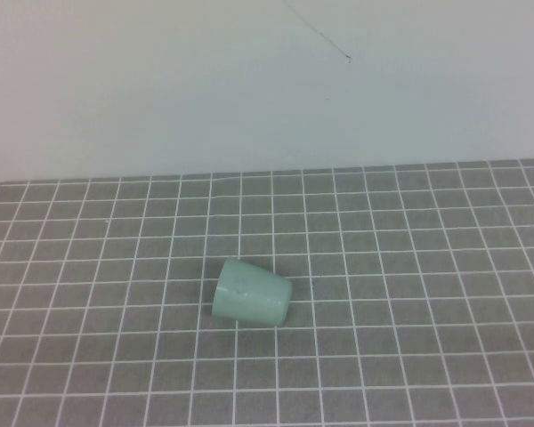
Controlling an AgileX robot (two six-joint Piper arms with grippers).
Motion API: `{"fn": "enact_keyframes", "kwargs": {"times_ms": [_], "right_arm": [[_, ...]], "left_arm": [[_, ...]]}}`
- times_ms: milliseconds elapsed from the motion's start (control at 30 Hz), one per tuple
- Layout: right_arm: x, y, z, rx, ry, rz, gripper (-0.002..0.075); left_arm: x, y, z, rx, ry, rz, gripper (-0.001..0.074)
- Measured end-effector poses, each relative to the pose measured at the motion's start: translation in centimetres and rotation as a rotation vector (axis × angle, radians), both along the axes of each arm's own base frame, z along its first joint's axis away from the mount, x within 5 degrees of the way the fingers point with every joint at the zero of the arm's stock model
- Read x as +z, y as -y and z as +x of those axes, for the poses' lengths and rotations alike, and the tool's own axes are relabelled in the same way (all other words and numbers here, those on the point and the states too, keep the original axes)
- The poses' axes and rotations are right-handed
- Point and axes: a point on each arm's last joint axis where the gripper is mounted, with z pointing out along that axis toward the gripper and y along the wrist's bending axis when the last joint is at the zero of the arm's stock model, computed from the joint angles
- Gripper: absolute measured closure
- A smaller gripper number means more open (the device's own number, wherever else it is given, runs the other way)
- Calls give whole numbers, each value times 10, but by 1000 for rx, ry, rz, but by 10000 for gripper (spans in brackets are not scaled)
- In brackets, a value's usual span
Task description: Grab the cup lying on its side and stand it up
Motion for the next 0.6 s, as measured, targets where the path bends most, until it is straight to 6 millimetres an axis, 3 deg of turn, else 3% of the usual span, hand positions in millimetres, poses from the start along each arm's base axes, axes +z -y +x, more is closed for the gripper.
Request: {"fn": "enact_keyframes", "kwargs": {"times_ms": [267,433,600], "right_arm": [[7,0,-3,0,79,8,729],[16,7,-8,7,177,170,729],[35,2,-9,11,48,62,728]], "left_arm": [[0,0,0,5,0,4,734],[-3,-3,2,-36,-47,-117,734],[7,-2,3,-29,-169,-92,734]]}}
